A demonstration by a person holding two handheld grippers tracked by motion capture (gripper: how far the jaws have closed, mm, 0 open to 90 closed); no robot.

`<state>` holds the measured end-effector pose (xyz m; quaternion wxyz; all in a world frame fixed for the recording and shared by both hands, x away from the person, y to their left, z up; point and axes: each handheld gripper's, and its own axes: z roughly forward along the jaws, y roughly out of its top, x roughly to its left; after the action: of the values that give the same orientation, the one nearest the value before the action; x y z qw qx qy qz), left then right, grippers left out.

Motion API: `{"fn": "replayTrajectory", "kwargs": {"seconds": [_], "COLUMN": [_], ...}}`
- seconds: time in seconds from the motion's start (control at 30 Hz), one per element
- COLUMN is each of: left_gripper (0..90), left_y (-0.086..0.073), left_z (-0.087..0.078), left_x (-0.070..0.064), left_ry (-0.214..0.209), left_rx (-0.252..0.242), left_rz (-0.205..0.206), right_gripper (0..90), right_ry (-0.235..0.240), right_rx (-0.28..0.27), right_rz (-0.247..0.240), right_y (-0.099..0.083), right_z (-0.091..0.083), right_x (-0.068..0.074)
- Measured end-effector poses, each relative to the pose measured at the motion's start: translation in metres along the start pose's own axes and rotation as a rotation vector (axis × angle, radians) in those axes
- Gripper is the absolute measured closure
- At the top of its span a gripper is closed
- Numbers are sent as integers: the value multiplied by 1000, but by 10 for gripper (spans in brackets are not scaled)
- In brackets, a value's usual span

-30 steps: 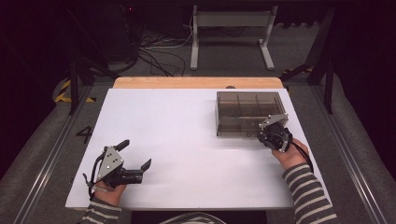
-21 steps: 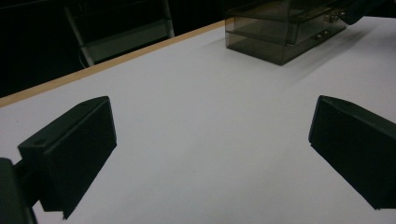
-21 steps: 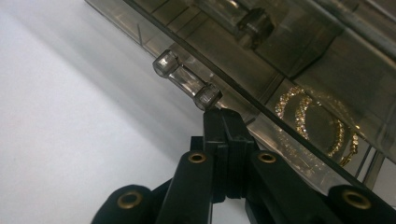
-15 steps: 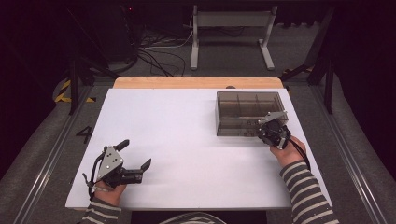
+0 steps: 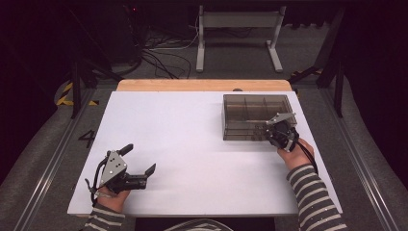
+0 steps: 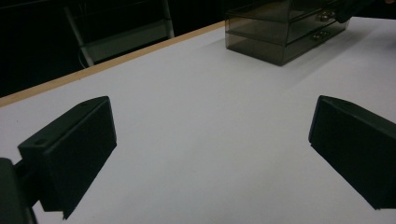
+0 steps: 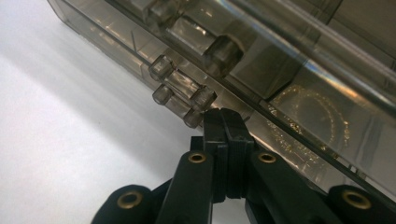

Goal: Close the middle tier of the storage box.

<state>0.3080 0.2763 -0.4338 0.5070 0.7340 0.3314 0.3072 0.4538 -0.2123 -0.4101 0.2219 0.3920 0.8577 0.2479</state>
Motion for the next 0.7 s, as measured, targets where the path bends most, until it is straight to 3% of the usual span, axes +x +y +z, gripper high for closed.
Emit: {"fn": "replayTrajectory", "kwargs": {"seconds": [0.7], "left_gripper": [16], "left_y": [0], "left_z": [1], "left_x": [0], "left_ry": [-1], "left_rx": [-2], "left_rz": [1], "right_gripper": [898], "right_ry": [-22], "right_rx": [-15], "right_rz": [16], "right_y": [-2], "right_z": [2], "right_x": [2]}}
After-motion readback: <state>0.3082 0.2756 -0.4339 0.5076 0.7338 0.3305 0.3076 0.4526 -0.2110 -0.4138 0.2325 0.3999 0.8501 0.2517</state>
